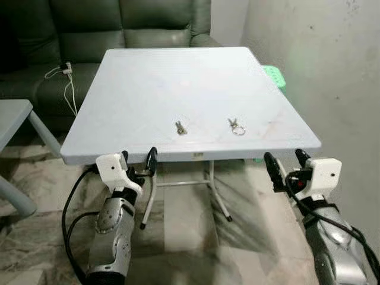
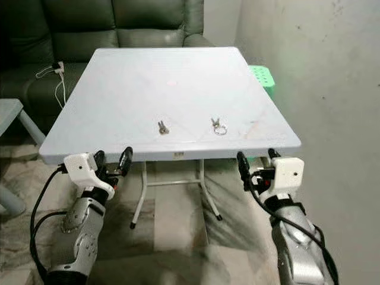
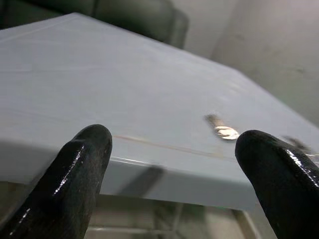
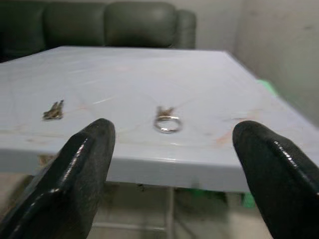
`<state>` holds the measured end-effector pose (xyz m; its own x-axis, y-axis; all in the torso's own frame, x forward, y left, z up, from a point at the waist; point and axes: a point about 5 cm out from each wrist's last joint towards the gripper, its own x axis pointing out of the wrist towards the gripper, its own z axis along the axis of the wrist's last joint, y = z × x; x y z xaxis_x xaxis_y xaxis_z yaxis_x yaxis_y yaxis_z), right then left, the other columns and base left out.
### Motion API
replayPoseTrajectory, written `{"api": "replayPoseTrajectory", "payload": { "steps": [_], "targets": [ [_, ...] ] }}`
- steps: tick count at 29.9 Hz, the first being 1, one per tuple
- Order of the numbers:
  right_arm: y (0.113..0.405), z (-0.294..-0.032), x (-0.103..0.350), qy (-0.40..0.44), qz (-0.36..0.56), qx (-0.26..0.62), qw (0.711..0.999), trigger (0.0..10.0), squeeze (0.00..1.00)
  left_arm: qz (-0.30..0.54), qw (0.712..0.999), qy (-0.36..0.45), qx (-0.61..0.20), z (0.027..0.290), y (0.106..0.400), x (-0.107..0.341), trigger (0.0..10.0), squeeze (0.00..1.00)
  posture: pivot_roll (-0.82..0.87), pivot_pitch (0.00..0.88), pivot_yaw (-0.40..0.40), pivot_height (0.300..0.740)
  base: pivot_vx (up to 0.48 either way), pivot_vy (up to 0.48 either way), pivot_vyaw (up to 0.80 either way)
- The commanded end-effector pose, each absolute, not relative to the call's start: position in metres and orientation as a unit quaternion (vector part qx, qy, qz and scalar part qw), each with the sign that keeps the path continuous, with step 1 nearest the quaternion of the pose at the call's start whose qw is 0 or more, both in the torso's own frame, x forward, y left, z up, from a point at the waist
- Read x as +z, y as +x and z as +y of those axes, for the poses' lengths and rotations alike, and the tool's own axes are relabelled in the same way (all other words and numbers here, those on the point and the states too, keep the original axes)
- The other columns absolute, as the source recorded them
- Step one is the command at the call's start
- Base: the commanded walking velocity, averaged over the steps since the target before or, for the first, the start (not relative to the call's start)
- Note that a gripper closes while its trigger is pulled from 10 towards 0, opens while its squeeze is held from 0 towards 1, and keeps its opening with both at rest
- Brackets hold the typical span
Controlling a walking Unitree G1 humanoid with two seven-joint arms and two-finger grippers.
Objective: Hang keys on a hook
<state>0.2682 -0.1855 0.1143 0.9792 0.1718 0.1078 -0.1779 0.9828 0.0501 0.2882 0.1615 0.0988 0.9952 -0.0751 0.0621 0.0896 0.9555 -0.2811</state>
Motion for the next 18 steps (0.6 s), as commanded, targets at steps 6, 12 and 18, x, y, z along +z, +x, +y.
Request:
{"api": "replayPoseTrajectory", "payload": {
  "steps": [6, 12, 18],
  "targets": [
    [0.268, -0.1887, 0.1176, 0.025, -0.057, 0.087, 0.994, 10.0, 0.0, -0.029, 0.988, -0.145, -0.045, 0.1591, 0.2887, 0.1013, 10.0, 0.0, -0.03, 0.059, -0.053, 0.74, 0.347, 0.0, 0.0],
    [0.2681, -0.1881, 0.1176, 0.025, -0.057, 0.088, 0.994, 10.0, 0.0, -0.028, 0.988, -0.148, -0.046, 0.1588, 0.2884, 0.101, 10.0, 0.0, -0.03, 0.057, -0.053, 0.74, 0.349, 0.0, 0.0],
    [0.268, -0.1882, 0.1178, 0.024, -0.057, 0.089, 0.994, 10.0, 0.0, -0.028, 0.987, -0.149, -0.046, 0.1583, 0.2884, 0.1012, 10.0, 0.0, -0.03, 0.058, -0.053, 0.74, 0.344, 0.0, 0.0]
  ]
}}
